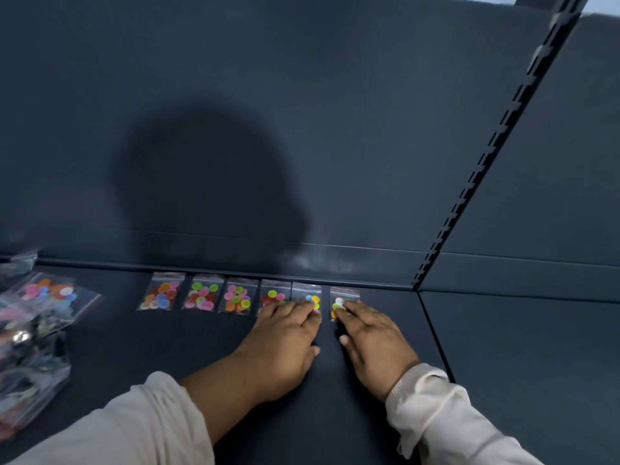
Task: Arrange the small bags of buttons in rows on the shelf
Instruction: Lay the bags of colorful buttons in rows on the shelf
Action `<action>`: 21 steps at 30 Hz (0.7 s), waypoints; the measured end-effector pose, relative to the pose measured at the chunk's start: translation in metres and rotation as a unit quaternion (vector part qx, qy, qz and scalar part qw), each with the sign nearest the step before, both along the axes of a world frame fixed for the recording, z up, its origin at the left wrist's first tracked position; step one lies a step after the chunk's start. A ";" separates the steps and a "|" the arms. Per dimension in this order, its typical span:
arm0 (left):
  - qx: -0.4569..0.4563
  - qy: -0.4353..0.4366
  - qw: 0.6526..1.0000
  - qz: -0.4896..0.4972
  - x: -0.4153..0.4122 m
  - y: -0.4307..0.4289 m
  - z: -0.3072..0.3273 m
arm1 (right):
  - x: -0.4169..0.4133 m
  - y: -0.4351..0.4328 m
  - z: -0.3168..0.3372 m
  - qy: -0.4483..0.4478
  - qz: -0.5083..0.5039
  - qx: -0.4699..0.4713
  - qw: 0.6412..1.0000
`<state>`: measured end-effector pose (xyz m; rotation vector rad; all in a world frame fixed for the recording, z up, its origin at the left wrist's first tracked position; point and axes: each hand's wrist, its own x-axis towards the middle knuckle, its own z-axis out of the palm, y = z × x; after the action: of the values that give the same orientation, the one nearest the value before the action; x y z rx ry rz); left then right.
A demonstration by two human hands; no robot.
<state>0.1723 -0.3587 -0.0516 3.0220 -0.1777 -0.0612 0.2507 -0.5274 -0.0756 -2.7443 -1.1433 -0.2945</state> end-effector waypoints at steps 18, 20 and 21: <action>-0.029 -0.051 0.998 0.029 -0.008 0.020 0.015 | -0.003 0.012 0.025 0.012 -0.001 0.050 0.999; -0.019 -0.055 0.997 0.052 -0.012 0.030 0.022 | -0.004 0.022 0.031 0.016 0.002 0.054 0.998; -0.014 -0.060 0.996 0.059 -0.011 0.035 0.025 | -0.003 0.025 0.035 0.019 0.001 0.055 0.998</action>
<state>0.1608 -0.3242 -0.0270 3.0016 -0.0087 0.1318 0.2472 -0.5025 -0.0403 -2.6412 -1.0855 -0.2939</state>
